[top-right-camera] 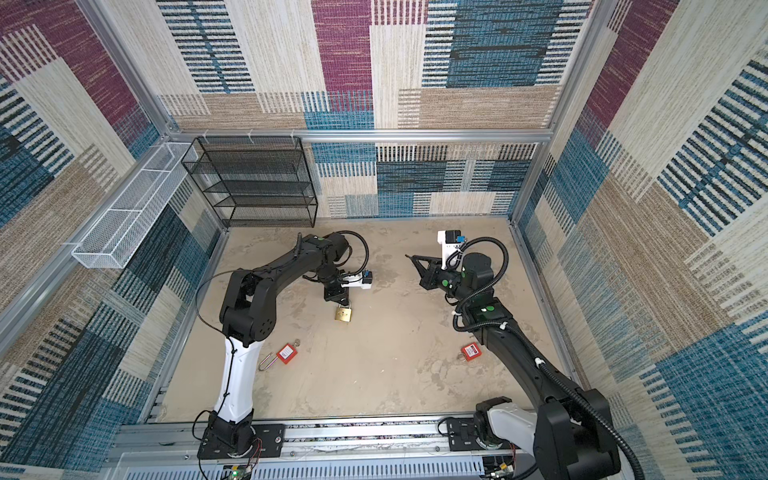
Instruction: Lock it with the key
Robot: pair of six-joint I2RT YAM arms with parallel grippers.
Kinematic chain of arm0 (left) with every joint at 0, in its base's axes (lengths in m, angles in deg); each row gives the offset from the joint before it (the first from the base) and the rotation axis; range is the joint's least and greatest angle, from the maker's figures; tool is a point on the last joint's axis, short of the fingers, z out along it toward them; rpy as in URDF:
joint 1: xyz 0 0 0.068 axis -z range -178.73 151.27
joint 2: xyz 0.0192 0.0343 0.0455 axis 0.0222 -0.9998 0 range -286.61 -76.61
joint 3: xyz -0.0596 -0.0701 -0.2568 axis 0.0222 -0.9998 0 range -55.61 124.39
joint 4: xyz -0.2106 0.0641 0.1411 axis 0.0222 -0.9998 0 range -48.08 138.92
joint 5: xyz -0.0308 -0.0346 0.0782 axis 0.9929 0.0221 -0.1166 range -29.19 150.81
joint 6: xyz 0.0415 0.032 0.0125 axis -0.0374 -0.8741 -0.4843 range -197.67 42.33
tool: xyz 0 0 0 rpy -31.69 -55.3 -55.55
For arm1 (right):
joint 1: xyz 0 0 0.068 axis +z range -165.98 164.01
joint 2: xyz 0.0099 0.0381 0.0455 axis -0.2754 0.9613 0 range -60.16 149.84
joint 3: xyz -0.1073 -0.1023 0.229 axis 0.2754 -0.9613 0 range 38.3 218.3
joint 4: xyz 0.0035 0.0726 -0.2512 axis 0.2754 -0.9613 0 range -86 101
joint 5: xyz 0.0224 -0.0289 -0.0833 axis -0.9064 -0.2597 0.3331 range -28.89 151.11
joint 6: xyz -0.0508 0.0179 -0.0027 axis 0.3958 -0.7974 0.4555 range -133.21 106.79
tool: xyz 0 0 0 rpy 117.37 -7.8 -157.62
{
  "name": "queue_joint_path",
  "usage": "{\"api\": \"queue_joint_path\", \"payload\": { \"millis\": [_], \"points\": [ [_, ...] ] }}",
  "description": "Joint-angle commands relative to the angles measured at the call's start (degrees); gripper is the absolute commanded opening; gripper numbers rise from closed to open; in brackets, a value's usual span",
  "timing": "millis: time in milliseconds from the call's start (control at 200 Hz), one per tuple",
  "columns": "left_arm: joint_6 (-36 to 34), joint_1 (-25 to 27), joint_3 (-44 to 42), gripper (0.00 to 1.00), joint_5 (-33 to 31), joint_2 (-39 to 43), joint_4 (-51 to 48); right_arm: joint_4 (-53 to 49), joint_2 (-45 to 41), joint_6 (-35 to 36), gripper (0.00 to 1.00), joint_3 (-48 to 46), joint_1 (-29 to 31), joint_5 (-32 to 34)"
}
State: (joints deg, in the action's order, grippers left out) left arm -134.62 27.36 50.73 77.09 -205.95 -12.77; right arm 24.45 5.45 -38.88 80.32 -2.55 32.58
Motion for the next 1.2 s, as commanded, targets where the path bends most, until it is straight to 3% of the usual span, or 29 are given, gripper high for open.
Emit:
{"api": "queue_joint_path", "payload": {
  "millis": [0, 566, 1002, 1197],
  "points": [
    [0.0, -0.2, 0.6, 0.14, -1.7, -0.8, 0.1, 0.9, 0.0, 0.2, 0.0, 0.4, 0.0, -0.6],
    [12.6, -0.4, 1.1, 0.14, -7.8, -2.1, 0.2, 1.2, 0.4, 0.1, 0.0, 1.0, 0.0, -1.3],
    [16.7, -0.7, -0.8, 0.33, -9.3, 0.3, 3.4, 0.7, -0.4, 0.0, 0.0, 0.8, -0.1, -1.8],
    [17.4, -1.0, -1.5, 0.35, -11.2, 0.8, 3.8, 0.1, -1.5, 0.0, 0.0, 0.6, 0.0, -1.5]
  ]
}}
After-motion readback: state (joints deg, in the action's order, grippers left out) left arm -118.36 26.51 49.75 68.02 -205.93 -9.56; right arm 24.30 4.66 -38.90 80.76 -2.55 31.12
